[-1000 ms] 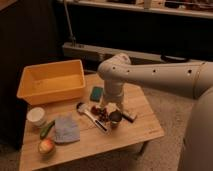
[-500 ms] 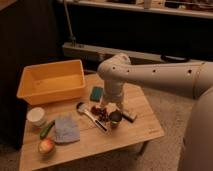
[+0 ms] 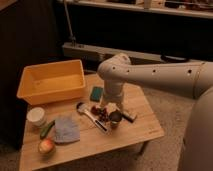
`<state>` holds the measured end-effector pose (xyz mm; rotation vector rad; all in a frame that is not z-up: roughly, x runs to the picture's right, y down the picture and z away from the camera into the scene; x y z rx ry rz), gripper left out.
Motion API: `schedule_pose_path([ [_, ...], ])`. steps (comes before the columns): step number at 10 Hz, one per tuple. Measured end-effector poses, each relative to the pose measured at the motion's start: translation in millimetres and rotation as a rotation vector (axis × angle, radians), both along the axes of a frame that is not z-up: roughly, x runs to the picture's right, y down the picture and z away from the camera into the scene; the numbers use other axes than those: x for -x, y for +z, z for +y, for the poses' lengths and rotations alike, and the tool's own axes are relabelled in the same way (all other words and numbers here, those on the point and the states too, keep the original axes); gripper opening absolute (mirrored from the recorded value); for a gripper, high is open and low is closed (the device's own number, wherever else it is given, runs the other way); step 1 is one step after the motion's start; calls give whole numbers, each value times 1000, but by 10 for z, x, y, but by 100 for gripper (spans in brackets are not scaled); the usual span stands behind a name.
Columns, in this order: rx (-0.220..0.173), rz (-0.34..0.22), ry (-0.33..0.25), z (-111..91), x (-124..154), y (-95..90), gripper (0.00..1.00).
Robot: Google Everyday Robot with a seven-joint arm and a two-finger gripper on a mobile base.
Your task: Place sponge in tray
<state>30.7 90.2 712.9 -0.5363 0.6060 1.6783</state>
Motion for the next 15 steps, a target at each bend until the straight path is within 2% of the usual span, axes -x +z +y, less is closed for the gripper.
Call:
schedule_pose_path([
  [5, -3, -3, 3, -14, -1, 9, 65],
  [7, -60, -45, 30, -236, 51, 63, 65],
  [9, -127, -118, 52, -661, 307, 273, 65],
  [10, -147, -148, 60, -840, 464, 388, 65],
  [12, -166, -197, 60, -1132, 798, 603, 65],
  [15, -166, -202, 57, -1180, 835, 660, 65],
])
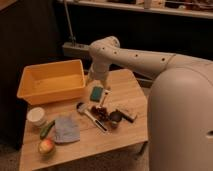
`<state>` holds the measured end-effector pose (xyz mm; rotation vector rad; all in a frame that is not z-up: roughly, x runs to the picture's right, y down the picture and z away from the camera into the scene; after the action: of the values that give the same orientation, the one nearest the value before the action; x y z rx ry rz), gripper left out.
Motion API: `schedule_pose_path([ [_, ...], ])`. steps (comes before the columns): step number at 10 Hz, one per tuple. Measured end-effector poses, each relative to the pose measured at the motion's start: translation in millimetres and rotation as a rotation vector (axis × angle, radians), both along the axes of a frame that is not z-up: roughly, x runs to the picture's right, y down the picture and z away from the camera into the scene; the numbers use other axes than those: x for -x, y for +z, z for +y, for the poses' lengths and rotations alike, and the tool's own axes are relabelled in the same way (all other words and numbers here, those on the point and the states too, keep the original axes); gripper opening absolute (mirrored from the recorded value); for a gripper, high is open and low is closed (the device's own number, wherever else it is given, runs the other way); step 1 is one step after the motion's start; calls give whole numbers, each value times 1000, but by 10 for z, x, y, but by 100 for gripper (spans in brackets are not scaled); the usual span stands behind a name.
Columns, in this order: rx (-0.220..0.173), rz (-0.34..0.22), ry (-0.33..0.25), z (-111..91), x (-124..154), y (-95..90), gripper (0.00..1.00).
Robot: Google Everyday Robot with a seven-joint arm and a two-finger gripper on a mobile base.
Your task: Place sponge in tray
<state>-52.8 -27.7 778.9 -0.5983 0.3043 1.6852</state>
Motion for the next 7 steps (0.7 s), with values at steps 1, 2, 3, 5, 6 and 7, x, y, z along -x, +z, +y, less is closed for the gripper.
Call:
schedule_pose_path([
  [1, -1, 5, 6, 7, -69, 10, 65],
  [2, -1, 8, 9, 2, -105, 51, 65],
  [3, -1, 15, 6, -9, -161, 209, 65],
  [5, 14, 25, 4, 18, -285, 601, 65],
  [6, 21, 30, 6, 62, -342, 732, 65],
  [7, 19, 35, -5, 113, -354, 857, 65],
])
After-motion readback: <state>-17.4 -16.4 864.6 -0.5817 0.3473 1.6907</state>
